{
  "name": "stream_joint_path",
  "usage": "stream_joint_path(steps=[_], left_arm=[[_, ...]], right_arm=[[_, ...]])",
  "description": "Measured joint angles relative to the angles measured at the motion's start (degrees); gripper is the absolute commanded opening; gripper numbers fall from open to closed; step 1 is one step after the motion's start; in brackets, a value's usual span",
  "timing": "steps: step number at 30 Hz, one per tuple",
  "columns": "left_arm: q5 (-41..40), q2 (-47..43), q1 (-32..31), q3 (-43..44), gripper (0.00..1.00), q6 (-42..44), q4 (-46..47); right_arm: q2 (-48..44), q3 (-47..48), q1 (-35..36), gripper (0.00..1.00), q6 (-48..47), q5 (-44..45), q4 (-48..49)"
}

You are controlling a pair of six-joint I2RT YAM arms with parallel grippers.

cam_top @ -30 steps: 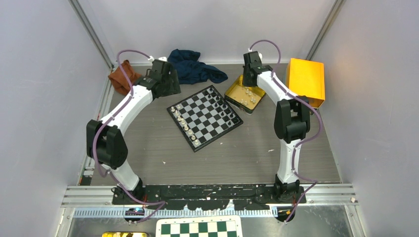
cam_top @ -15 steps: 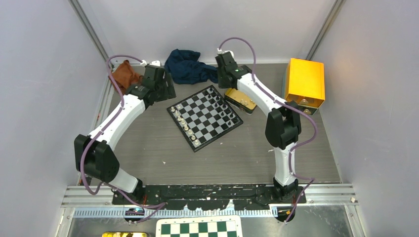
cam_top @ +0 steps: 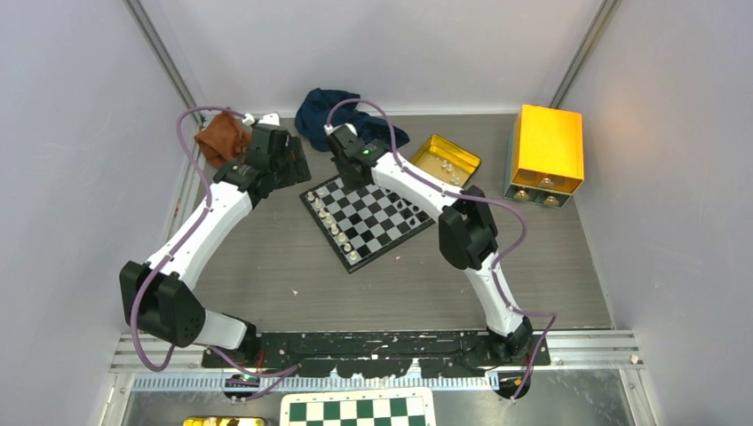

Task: Set up the chess pieces on the board
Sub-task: Place the chess piece on the chessboard.

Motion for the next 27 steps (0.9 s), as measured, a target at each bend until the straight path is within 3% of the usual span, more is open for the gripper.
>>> stream_joint_path(steps=[22, 27], left_arm=[[0.2, -1.5, 0.0, -3.3, 0.71, -0.6, 0.0], [0.2, -1.5, 0.0, -3.5, 0.71, -0.6, 0.1]], right_arm=[[10.0, 4.7, 3.1, 0.04, 0.2, -1.2, -3.4], [10.0, 5.2, 3.1, 0.16, 0.2, -1.3, -3.3]])
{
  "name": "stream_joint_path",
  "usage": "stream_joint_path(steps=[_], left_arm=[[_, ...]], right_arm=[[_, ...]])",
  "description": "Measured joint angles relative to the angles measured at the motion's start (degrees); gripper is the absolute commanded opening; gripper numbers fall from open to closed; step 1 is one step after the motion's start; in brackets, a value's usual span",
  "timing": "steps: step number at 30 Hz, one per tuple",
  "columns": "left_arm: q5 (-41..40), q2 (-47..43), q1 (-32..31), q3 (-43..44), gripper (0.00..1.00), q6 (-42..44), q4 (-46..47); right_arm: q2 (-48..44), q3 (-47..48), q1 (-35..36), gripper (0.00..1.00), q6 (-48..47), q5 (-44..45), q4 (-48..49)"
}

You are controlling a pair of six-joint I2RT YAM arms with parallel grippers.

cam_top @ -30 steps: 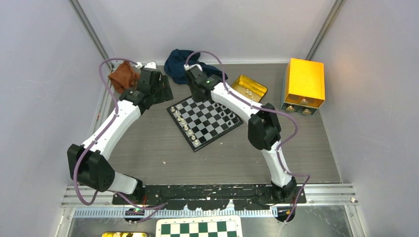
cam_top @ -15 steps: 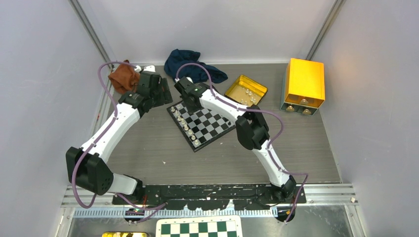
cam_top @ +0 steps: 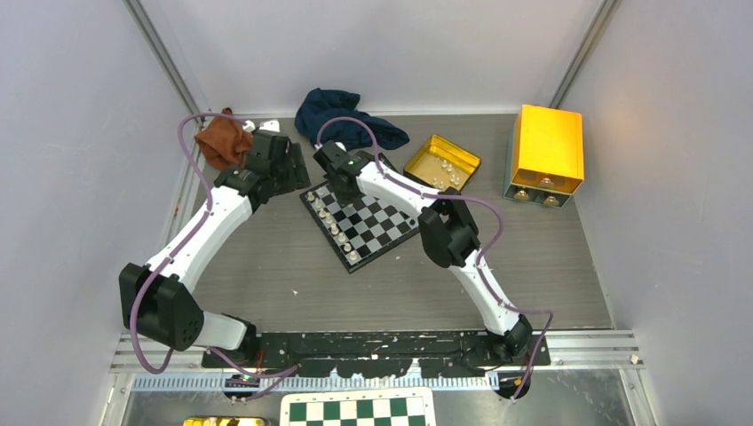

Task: Set up the chess pieces on the board
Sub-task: Place the chess piece on the chessboard.

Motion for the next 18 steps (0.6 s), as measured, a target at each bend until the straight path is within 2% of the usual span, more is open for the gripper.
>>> stream_joint_path(steps=[3, 8, 18], left_arm=[[0.0, 0.0, 0.0, 0.0, 0.71, 0.0, 0.0], [0.0, 0.0, 0.0, 0.0, 0.72, 0.0, 0.0], [0.0, 0.0, 0.0, 0.4, 0.74, 0.0, -0.1]], right_arm=[[0.0, 0.0, 0.0, 0.27, 0.0, 0.0, 0.0], [0.0, 0.1, 0.0, 0.38, -0.2, -0.1, 0.0], [-0.1, 0.4, -0.1, 0.39, -0.9, 0.0, 0.2]])
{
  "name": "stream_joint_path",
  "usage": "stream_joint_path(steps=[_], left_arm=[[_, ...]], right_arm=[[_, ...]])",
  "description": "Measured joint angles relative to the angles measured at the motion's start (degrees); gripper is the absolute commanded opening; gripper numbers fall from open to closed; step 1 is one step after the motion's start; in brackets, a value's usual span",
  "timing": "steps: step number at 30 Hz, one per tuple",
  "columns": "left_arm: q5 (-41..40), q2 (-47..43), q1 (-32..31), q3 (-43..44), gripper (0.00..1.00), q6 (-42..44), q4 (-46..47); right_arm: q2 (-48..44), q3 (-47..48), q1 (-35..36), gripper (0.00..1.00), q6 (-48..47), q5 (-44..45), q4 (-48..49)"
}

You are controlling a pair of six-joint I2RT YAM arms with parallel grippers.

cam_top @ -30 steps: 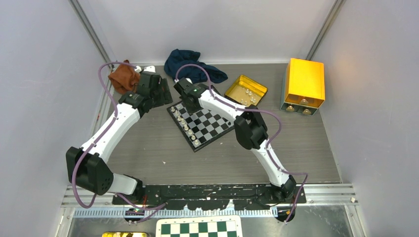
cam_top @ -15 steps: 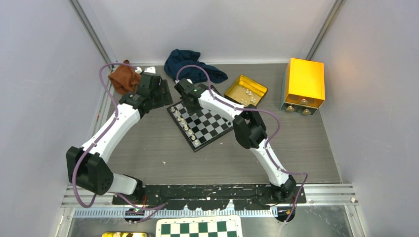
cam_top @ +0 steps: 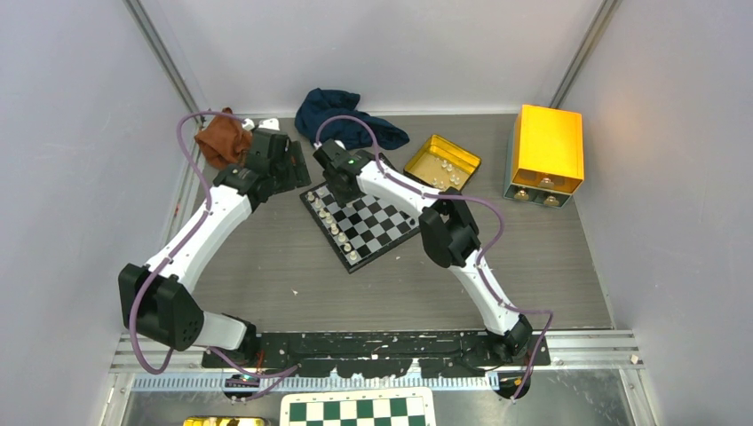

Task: Set up the chess pieces on the board
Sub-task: Place the chess piece on the chessboard, then move the chess piece to the chessboard.

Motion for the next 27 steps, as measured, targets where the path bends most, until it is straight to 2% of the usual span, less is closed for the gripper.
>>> stream_joint_path(steps=[9, 16, 24, 27], left_arm=[[1.9, 2.5, 0.0, 5.7, 0.76, 0.3, -0.2], [6.0, 8.1, -0.5, 8.6, 0.76, 1.3, 0.2], [8.9, 18.1, -5.1, 15.3, 0.6, 5.2, -0.4], [9.6, 21.4, -6.8, 17.5, 0.57, 6.3, -0.9]], right_arm=[[-4.7, 0.0, -2.5, 0.39, -0.4, 1.7, 0.3], [-13.2, -1.5, -9.9, 0.39, -0.2, 3.8, 3.3], [-19.5, -8.9, -19.6, 0.39, 0.9, 5.2, 6.8], [-20.0, -11.9, -22.8, 0.39, 1.6, 5.2, 7.6]])
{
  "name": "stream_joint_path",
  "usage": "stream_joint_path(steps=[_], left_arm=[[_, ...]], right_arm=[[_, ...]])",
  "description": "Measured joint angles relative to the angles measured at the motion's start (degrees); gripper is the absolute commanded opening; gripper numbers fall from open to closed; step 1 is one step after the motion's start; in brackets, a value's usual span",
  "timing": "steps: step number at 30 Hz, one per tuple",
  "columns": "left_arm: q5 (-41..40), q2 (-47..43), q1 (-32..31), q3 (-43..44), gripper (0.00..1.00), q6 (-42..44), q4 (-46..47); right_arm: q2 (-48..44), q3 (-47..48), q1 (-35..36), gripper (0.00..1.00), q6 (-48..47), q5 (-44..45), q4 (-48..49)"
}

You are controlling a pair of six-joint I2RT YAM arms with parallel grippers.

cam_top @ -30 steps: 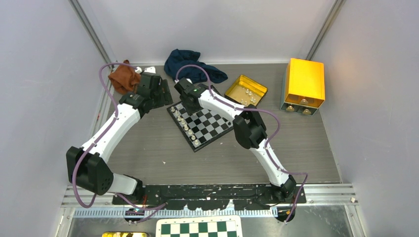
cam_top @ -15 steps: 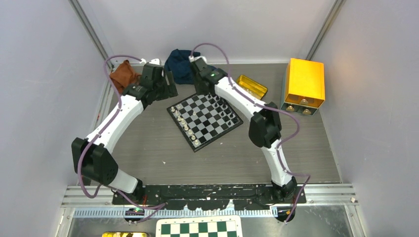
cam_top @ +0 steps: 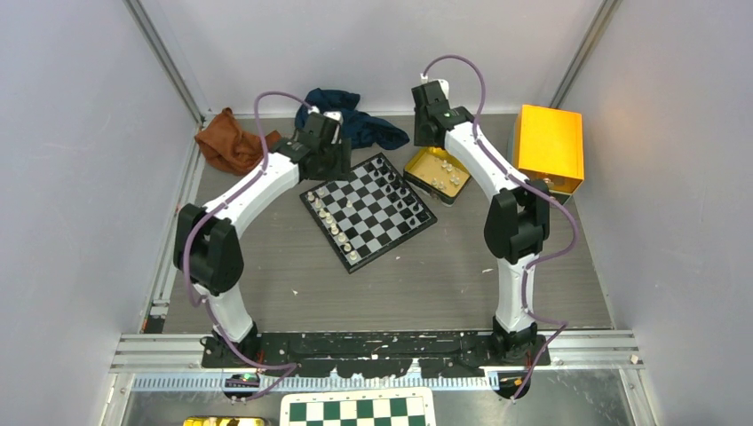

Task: Set up the chess pieces on the board
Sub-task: Move the chess piece to the chessboard.

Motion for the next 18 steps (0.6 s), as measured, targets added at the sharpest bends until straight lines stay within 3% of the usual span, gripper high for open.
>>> stream_joint_path(steps=[12, 18], left_arm=[[0.9, 7.4, -2.0, 1.4, 0.4, 1.7, -3.1], [1.3, 9.2, -2.4, 1.5, 0.38, 1.8, -3.4]], right_arm=[[0.0, -6.2, -3.7, 0.39, 1.5, -1.0, 2.6], [0.0, -6.4, -3.8, 0.39, 1.9, -1.7, 3.5]])
